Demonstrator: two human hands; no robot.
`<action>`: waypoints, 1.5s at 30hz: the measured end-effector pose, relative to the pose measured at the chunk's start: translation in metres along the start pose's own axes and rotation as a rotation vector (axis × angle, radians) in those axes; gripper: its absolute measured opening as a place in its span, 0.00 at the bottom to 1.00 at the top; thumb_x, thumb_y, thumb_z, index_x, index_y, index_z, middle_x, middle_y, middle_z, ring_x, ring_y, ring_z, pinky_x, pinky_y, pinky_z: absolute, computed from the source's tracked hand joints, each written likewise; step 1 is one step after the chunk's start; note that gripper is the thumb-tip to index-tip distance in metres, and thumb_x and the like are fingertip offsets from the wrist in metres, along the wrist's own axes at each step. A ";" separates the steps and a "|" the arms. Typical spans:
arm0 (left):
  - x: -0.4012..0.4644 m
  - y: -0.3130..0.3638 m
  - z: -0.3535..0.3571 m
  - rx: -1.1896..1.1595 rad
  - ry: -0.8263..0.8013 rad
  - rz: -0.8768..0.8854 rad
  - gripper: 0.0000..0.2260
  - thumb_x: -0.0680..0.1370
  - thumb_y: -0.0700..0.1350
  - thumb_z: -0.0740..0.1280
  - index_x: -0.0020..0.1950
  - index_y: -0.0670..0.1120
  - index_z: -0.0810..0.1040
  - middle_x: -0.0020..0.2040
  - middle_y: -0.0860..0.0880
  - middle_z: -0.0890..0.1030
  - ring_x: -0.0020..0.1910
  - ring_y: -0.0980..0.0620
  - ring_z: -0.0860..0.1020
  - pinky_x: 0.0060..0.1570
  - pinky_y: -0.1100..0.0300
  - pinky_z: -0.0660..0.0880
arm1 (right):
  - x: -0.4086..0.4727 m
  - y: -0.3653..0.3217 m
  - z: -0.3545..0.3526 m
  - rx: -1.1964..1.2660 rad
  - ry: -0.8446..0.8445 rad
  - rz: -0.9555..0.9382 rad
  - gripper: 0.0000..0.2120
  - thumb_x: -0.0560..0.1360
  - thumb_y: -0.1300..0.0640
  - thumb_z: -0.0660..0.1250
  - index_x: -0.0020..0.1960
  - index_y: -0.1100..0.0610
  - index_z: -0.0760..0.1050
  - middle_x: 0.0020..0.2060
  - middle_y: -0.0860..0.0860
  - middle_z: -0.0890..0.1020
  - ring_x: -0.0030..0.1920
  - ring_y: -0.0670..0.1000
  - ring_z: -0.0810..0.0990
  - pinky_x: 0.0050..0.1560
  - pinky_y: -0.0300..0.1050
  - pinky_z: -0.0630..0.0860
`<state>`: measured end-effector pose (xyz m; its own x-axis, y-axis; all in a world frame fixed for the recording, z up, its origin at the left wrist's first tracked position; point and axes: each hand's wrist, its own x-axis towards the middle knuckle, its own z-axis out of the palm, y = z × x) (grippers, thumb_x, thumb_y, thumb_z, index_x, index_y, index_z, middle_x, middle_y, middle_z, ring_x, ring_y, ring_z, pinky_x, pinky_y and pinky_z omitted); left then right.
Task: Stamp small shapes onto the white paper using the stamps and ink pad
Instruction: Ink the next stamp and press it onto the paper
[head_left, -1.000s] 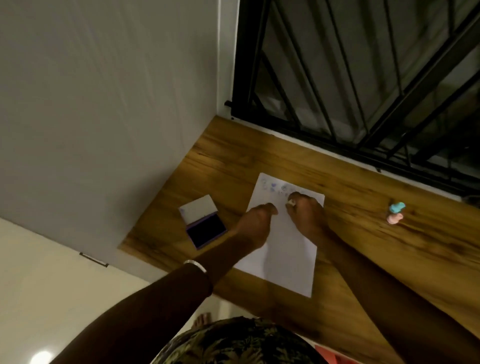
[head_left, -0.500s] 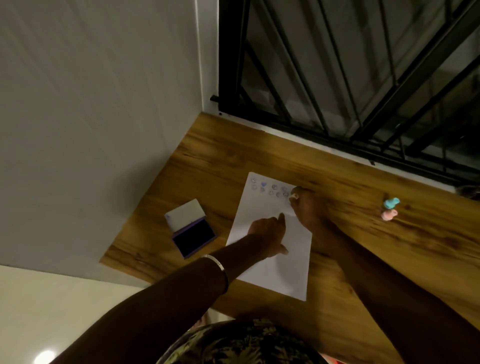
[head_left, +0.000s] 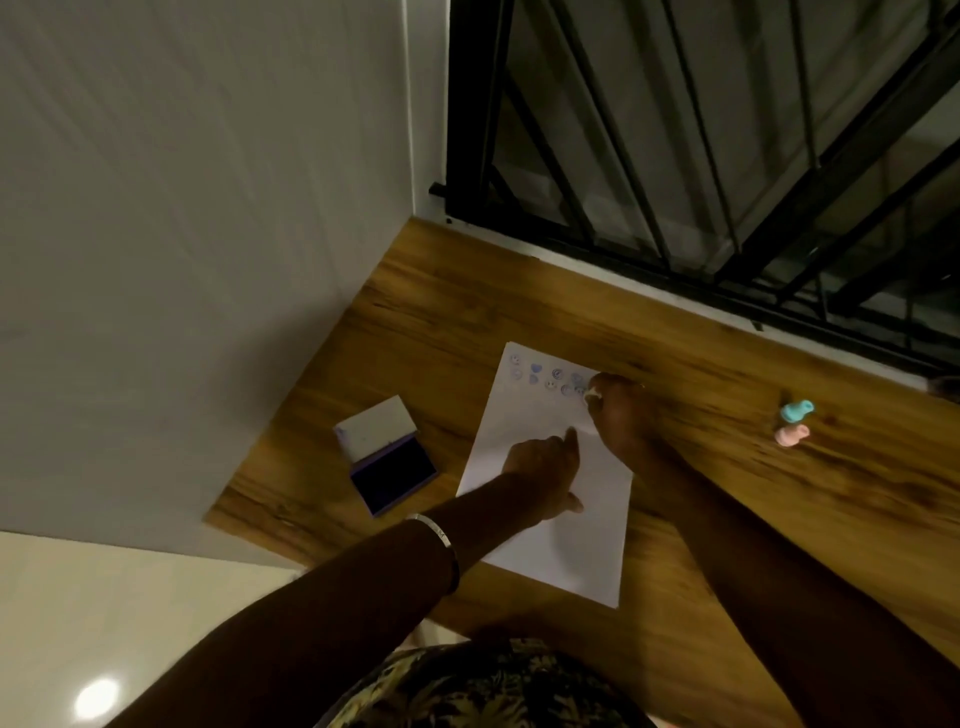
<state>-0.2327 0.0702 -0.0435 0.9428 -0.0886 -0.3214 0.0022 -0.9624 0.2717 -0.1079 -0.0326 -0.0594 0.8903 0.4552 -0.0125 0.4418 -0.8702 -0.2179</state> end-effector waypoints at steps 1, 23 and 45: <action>0.000 0.000 0.000 -0.002 0.000 -0.003 0.44 0.73 0.58 0.72 0.78 0.40 0.52 0.64 0.40 0.76 0.61 0.41 0.78 0.61 0.47 0.76 | 0.000 0.000 0.000 -0.007 -0.016 0.002 0.13 0.80 0.55 0.60 0.58 0.59 0.78 0.56 0.58 0.82 0.55 0.57 0.80 0.58 0.48 0.74; -0.002 -0.002 0.005 -0.008 0.047 0.023 0.44 0.73 0.58 0.71 0.78 0.40 0.52 0.62 0.41 0.77 0.58 0.42 0.79 0.58 0.48 0.76 | -0.002 -0.013 -0.023 -0.294 -0.113 -0.006 0.15 0.81 0.50 0.58 0.62 0.54 0.77 0.56 0.54 0.82 0.54 0.55 0.81 0.56 0.50 0.77; 0.000 -0.011 -0.023 -1.552 -0.055 -0.523 0.06 0.82 0.43 0.57 0.47 0.44 0.71 0.41 0.46 0.74 0.37 0.52 0.70 0.38 0.60 0.69 | -0.091 -0.036 -0.040 0.093 0.142 0.042 0.11 0.78 0.51 0.63 0.53 0.55 0.80 0.47 0.54 0.85 0.45 0.54 0.83 0.48 0.47 0.80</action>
<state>-0.2252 0.0866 -0.0254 0.7200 0.1036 -0.6862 0.6428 0.2729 0.7157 -0.2004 -0.0508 -0.0110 0.9173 0.3819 0.1130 0.3977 -0.8639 -0.3090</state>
